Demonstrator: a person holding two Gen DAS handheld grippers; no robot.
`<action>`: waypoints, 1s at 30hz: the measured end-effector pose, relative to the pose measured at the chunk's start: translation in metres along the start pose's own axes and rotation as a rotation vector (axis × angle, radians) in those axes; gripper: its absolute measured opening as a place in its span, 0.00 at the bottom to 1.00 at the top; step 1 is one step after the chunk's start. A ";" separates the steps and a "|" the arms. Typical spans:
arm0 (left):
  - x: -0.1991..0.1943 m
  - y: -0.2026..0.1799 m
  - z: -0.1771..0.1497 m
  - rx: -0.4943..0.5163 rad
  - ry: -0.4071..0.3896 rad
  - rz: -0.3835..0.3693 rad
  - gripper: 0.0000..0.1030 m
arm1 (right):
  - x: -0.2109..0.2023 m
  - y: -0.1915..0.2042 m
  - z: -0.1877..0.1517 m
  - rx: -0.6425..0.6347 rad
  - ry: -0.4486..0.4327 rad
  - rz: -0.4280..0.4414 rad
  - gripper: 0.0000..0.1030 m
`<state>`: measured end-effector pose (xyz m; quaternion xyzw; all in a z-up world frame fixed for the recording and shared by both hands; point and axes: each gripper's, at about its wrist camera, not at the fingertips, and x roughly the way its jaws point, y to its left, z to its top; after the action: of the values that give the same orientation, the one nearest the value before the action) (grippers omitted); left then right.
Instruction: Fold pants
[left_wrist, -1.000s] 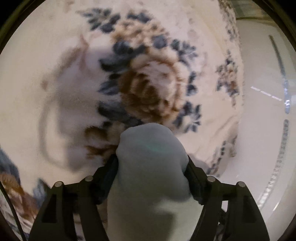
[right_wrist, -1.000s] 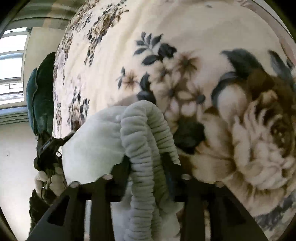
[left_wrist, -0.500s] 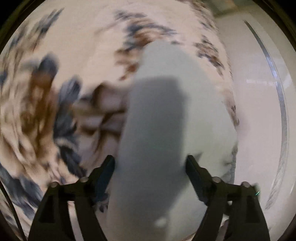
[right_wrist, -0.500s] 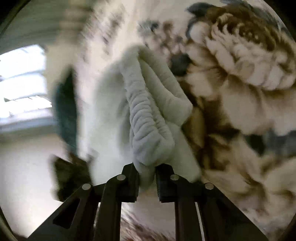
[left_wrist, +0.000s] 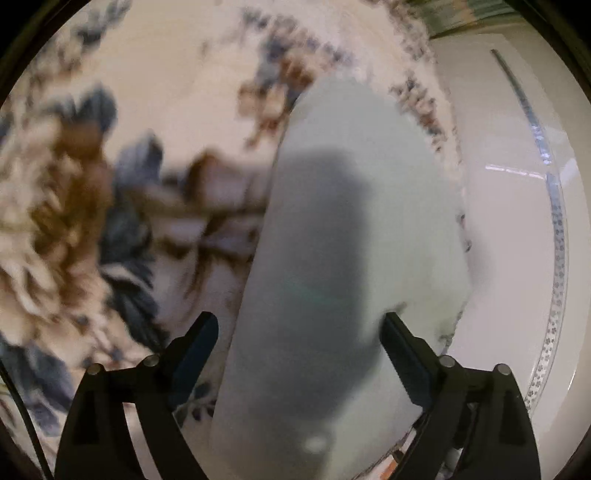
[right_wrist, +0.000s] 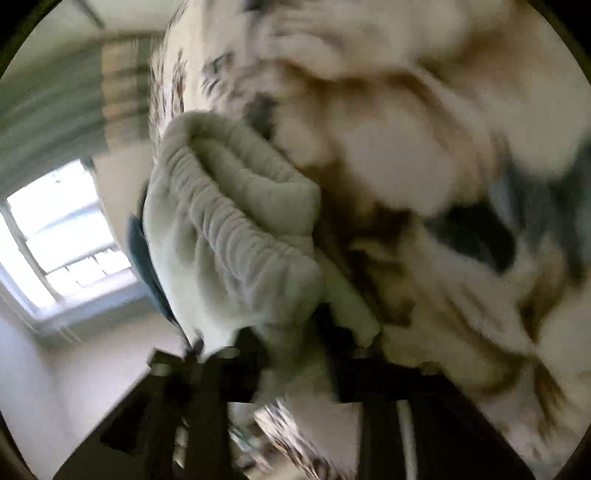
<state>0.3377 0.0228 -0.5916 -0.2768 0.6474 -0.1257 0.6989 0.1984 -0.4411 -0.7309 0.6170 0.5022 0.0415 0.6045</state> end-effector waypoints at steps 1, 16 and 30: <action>-0.007 -0.008 0.004 0.018 -0.017 0.010 0.86 | -0.010 0.013 0.000 -0.039 -0.011 -0.064 0.63; 0.027 -0.083 0.049 0.290 -0.050 0.205 0.86 | 0.071 0.161 0.043 -0.345 -0.056 -0.153 0.48; 0.004 -0.042 0.045 0.133 -0.080 0.151 0.90 | 0.105 0.175 0.048 -0.482 -0.077 -0.536 0.13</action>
<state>0.3893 -0.0033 -0.5718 -0.1848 0.6282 -0.1042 0.7486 0.3810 -0.3632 -0.6638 0.3042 0.5988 -0.0242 0.7405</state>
